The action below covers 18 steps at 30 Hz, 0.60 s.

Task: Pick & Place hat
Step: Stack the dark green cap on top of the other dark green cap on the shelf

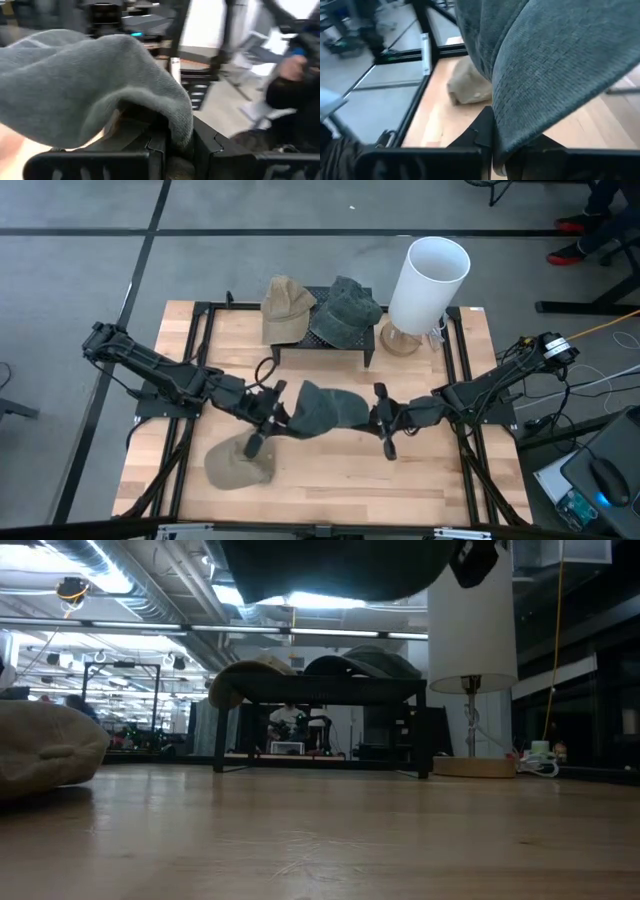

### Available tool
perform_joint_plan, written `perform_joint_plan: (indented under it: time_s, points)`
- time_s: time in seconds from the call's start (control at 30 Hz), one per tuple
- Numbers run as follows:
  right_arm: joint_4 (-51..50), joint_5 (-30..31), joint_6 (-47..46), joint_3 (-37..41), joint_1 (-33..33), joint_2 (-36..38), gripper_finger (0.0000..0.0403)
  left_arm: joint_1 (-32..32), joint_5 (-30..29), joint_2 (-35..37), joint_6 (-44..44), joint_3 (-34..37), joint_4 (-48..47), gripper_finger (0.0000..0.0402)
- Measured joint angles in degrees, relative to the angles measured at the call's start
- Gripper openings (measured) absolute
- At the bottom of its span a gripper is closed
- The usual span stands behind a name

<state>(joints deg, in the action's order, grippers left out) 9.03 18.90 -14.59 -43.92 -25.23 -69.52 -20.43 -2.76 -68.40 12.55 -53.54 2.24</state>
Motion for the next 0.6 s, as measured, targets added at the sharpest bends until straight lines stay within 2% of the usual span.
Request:
perform_joint_plan:
  time_s: [0.17,0.27,0.4,0.5,0.6]
  points:
    - [4.63,-6.09,7.20,0.00,0.00,0.00,0.0050,-0.01,6.15,1.88,-0.28,0.00,1.33,0.0039]
    - [7.61,-6.73,9.61,0.00,-0.01,0.00,0.0067,-0.38,9.18,3.26,0.17,0.00,4.54,0.0039]
    - [9.25,0.37,14.54,0.00,-0.02,0.20,0.0093,-0.68,11.27,4.86,3.51,0.00,8.52,0.0039]
    - [9.12,8.67,18.01,0.00,-0.02,0.20,0.0119,-0.42,8.86,5.76,8.91,0.00,8.99,0.0039]
    - [9.14,13.47,20.12,0.00,0.02,0.22,0.0151,0.50,6.98,6.39,15.73,0.00,8.59,0.0039]
